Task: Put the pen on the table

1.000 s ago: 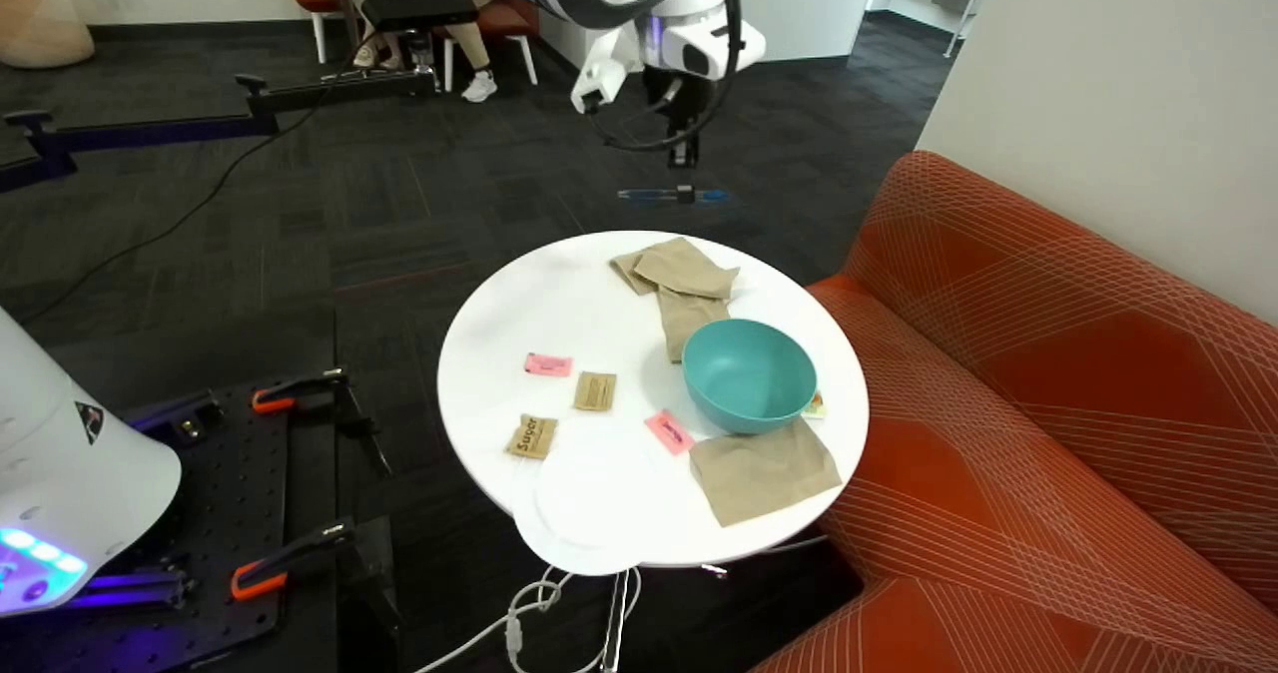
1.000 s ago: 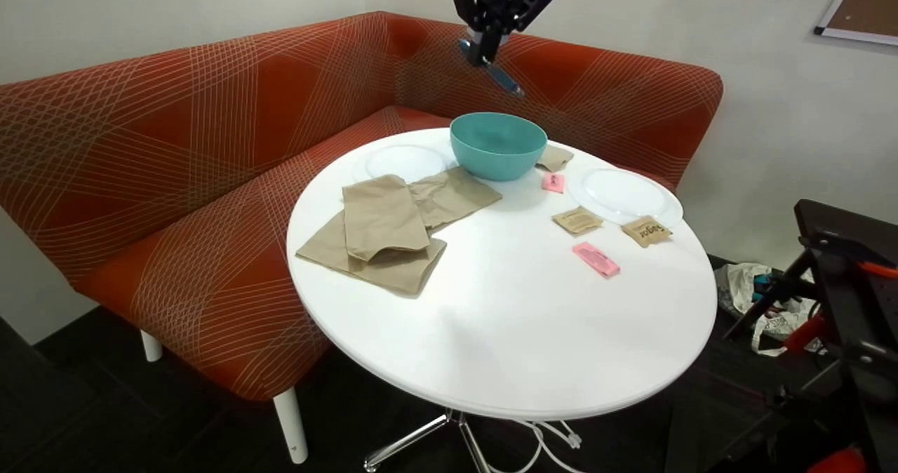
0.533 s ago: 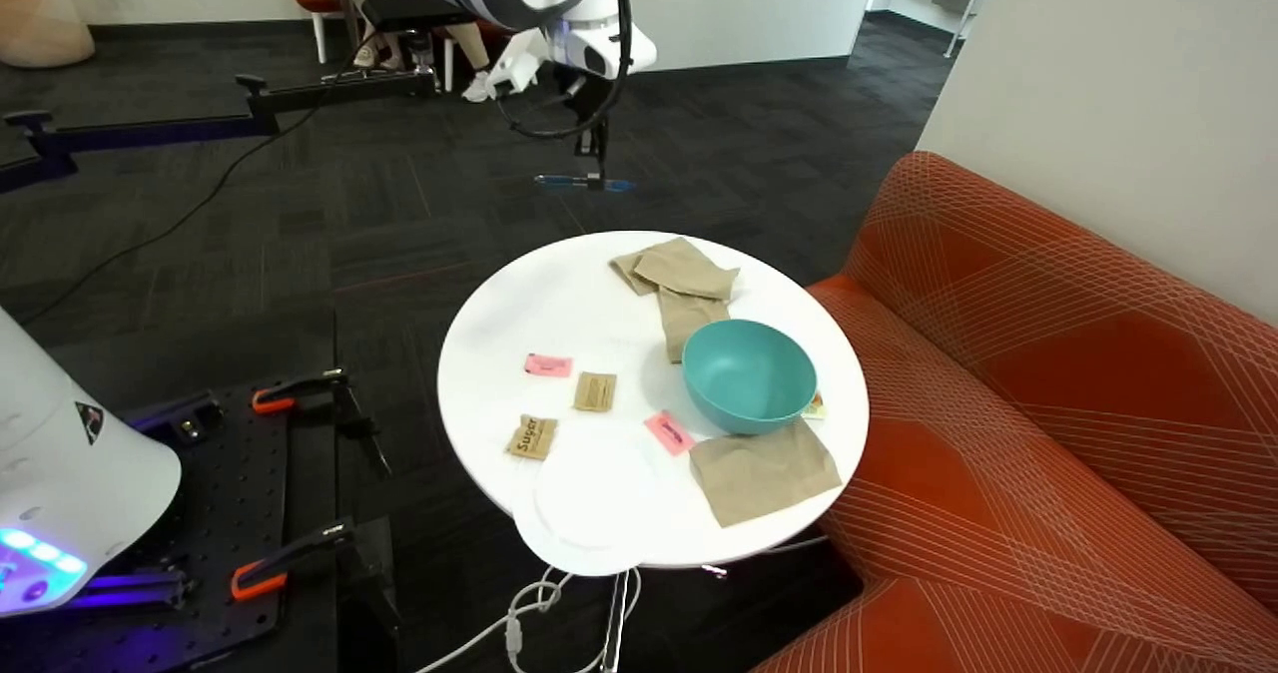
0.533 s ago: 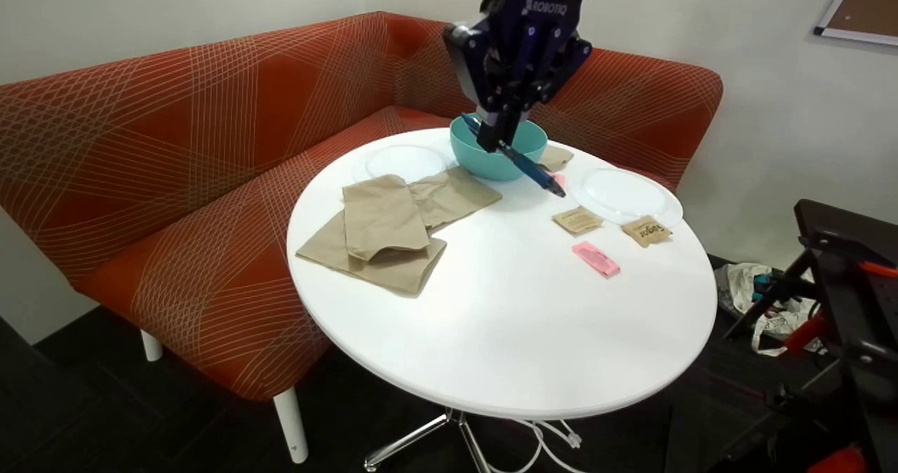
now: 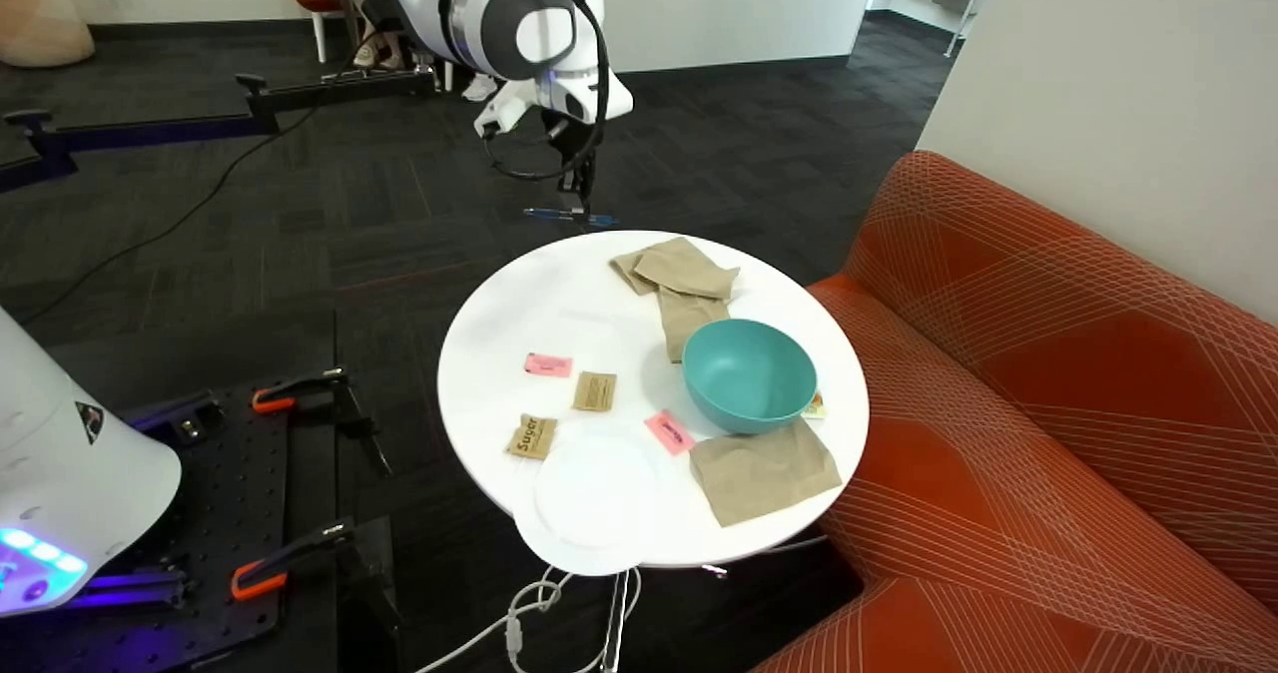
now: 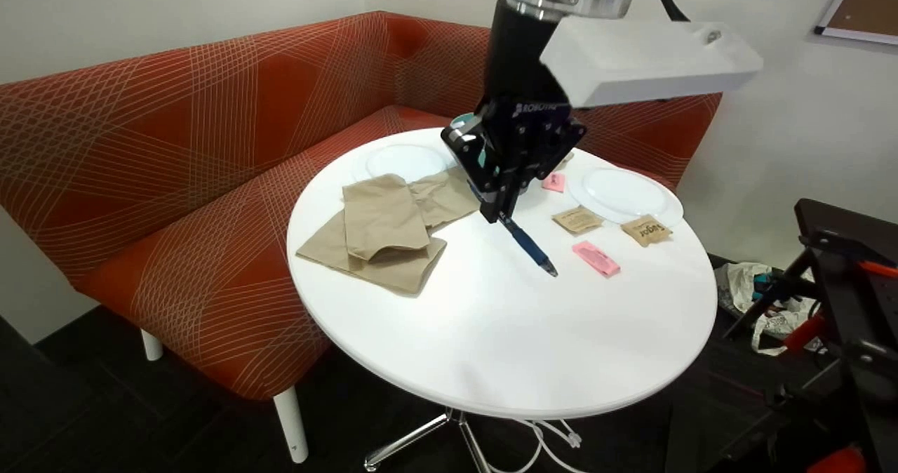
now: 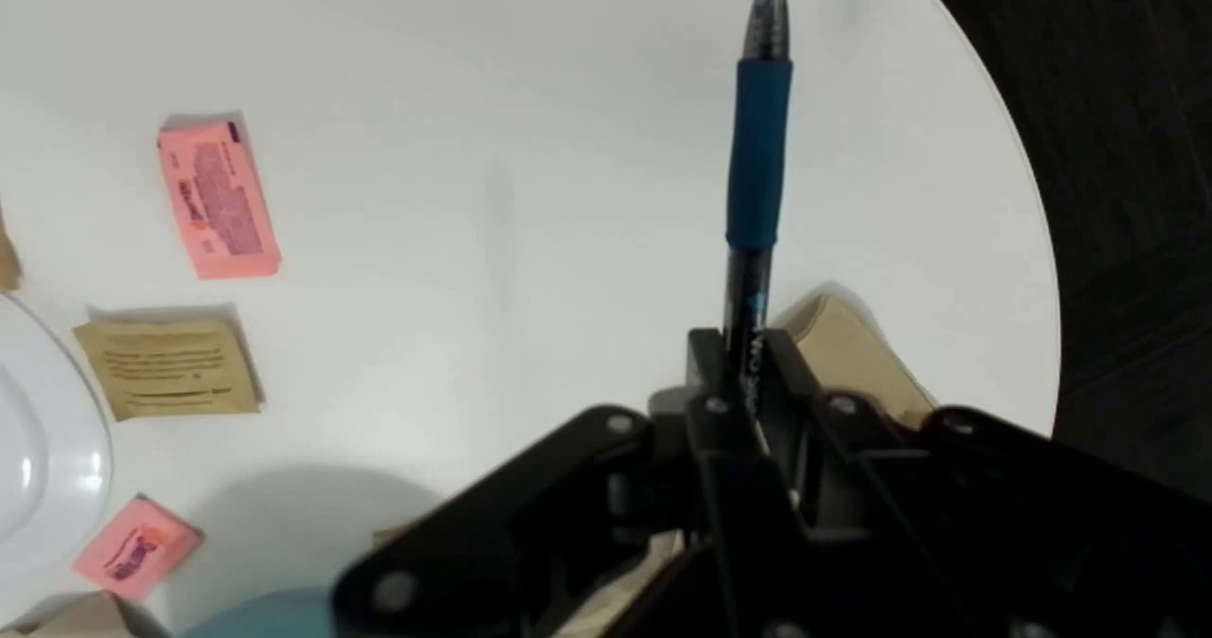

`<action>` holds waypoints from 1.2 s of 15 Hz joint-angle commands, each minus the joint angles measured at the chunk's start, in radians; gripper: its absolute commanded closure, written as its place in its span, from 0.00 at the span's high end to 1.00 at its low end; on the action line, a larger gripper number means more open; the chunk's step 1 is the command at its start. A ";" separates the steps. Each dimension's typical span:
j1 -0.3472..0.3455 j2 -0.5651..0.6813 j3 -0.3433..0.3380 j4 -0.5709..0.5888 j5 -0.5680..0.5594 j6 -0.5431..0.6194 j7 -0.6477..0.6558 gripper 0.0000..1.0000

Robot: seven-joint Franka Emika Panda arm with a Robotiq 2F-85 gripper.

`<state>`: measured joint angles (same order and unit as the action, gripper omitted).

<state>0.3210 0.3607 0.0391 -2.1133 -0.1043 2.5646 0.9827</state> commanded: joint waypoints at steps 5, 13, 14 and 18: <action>0.022 0.132 -0.021 0.028 -0.013 0.130 -0.016 0.03; 0.044 0.219 -0.044 0.067 0.014 0.162 -0.031 0.37; 0.048 0.223 -0.046 0.070 0.014 0.160 -0.029 0.38; 0.048 0.224 -0.054 0.077 0.018 0.155 -0.028 0.66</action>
<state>0.3537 0.5825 0.0057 -2.0528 -0.1042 2.7220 0.9687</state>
